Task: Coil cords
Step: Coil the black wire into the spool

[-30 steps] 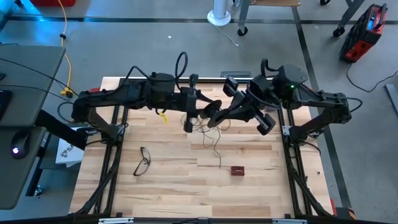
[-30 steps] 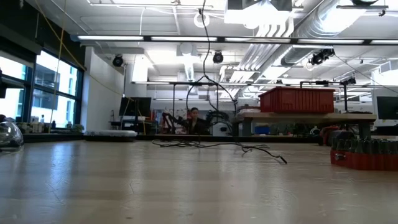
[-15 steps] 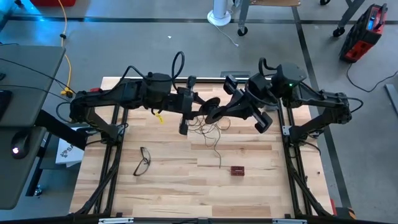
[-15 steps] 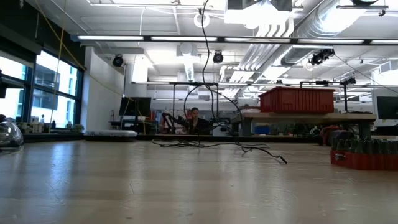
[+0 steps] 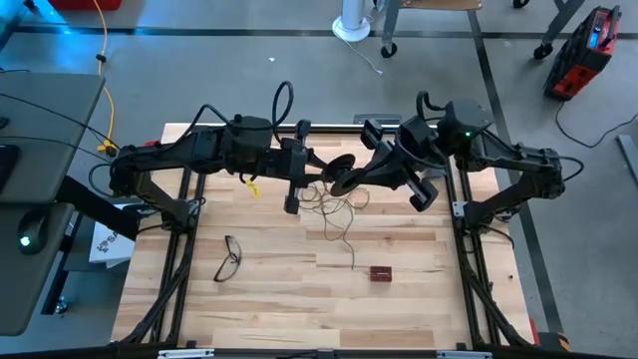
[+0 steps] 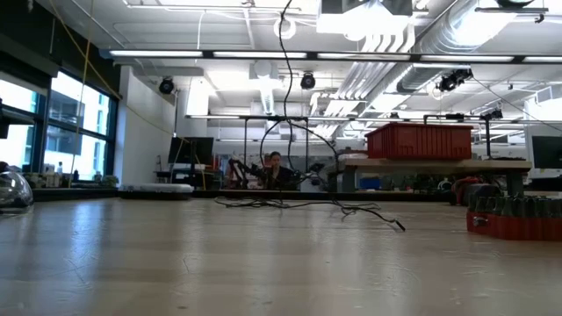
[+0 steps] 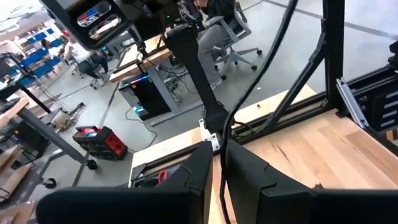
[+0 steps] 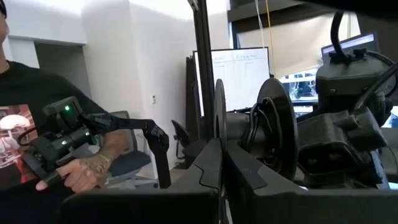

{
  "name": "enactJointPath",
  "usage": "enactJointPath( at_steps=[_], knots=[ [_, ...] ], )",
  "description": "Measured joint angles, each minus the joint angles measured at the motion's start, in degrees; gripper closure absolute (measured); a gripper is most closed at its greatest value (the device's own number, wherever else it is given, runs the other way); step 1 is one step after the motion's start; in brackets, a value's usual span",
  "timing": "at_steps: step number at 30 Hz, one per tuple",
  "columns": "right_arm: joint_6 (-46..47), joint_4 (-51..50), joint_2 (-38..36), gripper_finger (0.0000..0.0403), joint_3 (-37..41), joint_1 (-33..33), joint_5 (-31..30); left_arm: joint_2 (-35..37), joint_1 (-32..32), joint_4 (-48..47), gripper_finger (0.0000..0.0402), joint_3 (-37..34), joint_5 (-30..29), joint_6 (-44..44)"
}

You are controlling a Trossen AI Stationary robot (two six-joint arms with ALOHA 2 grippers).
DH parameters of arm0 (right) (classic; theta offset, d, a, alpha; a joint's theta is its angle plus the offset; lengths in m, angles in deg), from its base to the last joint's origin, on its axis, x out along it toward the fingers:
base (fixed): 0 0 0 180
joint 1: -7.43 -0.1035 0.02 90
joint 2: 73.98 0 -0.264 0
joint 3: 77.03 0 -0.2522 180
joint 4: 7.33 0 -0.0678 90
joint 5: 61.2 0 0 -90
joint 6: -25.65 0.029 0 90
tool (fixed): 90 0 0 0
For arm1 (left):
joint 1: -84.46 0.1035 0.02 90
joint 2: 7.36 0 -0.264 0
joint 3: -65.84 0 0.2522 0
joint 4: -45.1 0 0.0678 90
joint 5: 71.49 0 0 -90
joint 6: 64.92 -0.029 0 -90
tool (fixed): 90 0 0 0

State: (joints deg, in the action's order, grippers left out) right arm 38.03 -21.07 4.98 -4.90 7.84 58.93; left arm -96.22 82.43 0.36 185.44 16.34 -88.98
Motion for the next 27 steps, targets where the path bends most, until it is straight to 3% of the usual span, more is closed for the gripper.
enactJointPath(
  at_steps=[6,19,27],
  knots=[
    [0.64,2.45,0.53,0.0403,-0.02,0.00,0.04,-0.24,0.43,1.59,0.0396,0.00,1.62,-1.49],
    [-2.34,1.38,2.08,0.0403,-0.02,0.00,-3.36,-0.87,1.07,6.36,0.0400,0.39,10.59,-0.32],
    [-2.36,1.71,2.16,0.0403,-0.02,0.37,-6.10,-1.60,0.72,8.62,0.0401,1.23,10.91,-1.13]
  ],
)
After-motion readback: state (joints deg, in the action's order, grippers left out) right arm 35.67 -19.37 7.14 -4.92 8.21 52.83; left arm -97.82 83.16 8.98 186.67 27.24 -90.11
